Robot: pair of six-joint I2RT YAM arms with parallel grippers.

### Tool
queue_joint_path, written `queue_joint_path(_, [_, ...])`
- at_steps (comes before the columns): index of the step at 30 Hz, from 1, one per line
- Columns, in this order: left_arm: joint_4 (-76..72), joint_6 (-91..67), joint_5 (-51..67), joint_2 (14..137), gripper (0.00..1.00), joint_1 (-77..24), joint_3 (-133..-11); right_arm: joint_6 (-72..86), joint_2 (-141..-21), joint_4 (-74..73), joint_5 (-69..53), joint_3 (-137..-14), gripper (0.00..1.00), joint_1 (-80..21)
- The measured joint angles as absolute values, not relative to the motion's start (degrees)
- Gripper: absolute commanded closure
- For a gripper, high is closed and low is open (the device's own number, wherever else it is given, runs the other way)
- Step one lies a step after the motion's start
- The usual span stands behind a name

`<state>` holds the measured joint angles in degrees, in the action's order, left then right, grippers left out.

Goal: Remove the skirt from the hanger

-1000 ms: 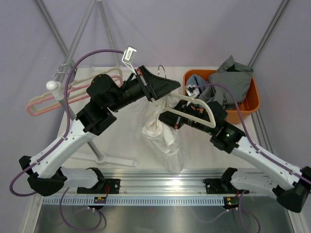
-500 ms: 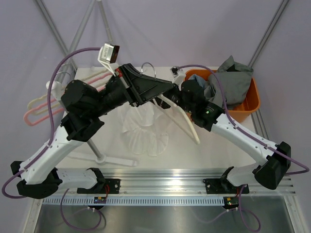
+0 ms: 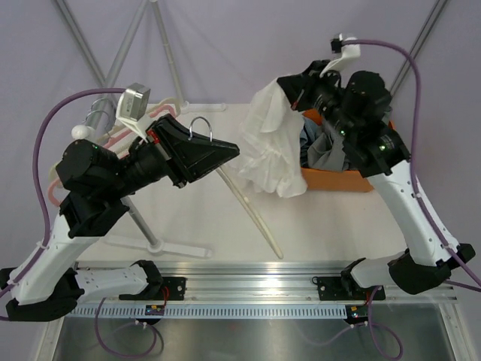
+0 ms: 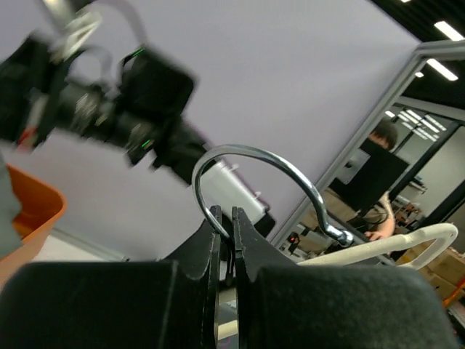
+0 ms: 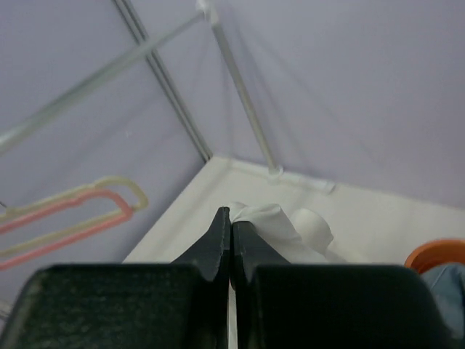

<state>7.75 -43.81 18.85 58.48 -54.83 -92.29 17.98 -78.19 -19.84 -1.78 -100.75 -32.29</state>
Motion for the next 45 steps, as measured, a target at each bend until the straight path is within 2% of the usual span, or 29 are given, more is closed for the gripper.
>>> queue_joint_path(8, [13.41,-38.28,17.74,57.98,1.0,-54.83,-85.93,7.27,-79.81,-20.75,4.47,-123.7,1.0,-29.32])
queue_joint_path(17, [14.31,-35.64,17.72,57.84,1.0,-54.83,-84.71,6.37,-87.85,-21.67,3.05,-136.97,1.0,-14.57])
queue_joint_path(24, [14.55,-34.3,17.72,56.97,1.0,-54.83,-82.63,11.0,-94.74,-23.46,-2.26,-140.88,1.0,-4.69])
queue_joint_path(32, [14.5,-34.26,17.8,57.76,1.0,-54.83,-79.64,15.09,-96.92,-22.24,-5.85,-145.51,1.0,-1.19])
queue_joint_path(38, [13.58,-34.3,18.06,57.95,1.0,-54.83,-77.95,19.44,-99.61,-18.59,-8.12,-151.76,1.0,5.02])
queue_joint_path(41, [13.19,-34.3,18.06,57.95,1.0,-54.83,-76.86,20.4,-99.02,-16.93,-8.93,-148.66,1.0,5.8])
queue_joint_path(45, [12.97,-34.33,18.24,58.0,1.0,-54.83,-76.07,20.4,-94.91,-14.52,-10.55,-135.46,1.0,5.78])
